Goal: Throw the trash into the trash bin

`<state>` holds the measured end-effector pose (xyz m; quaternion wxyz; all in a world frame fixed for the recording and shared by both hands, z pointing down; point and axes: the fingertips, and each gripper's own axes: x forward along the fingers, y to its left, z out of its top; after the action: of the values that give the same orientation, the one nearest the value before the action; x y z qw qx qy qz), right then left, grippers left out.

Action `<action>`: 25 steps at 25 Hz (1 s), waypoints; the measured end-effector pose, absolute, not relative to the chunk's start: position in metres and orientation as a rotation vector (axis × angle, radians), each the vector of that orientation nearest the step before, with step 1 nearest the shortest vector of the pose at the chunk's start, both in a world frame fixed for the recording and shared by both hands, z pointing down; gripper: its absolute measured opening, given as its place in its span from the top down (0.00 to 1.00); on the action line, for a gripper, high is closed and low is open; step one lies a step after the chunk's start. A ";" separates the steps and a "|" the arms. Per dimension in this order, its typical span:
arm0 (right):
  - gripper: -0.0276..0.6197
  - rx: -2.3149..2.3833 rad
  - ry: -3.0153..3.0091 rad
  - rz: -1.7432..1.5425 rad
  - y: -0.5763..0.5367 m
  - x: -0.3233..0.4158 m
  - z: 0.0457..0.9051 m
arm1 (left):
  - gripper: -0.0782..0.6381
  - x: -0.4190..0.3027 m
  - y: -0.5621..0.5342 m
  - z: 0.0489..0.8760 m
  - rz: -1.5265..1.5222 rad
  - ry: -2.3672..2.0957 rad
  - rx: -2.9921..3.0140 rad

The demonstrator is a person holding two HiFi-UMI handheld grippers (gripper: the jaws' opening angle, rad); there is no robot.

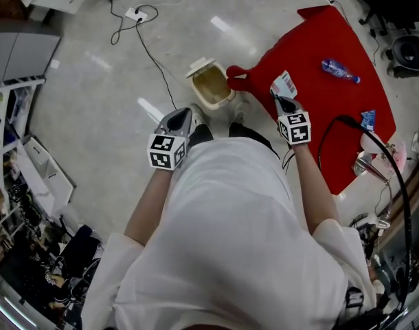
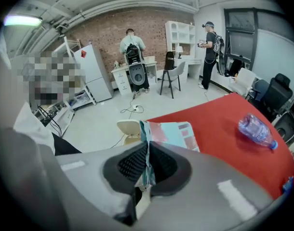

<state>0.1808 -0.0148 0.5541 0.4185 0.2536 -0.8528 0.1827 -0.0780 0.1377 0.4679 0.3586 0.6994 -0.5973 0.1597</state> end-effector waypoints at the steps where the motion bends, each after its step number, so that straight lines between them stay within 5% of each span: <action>1: 0.95 0.611 -2.154 0.461 -0.009 0.167 0.552 | 0.88 -0.083 0.141 0.468 0.409 -1.542 1.802; 14: 0.95 0.299 -2.263 0.480 0.059 0.030 0.547 | 0.89 -0.128 0.168 0.480 0.395 -1.553 1.773; 25: 0.95 0.227 -2.225 0.573 0.071 -0.005 0.588 | 0.88 -0.156 0.168 0.501 0.408 -1.574 1.766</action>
<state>-0.0053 0.0713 0.5884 0.4043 0.0898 -0.8814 0.2270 -0.1562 0.1679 0.5012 0.3621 0.6857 -0.6113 0.1582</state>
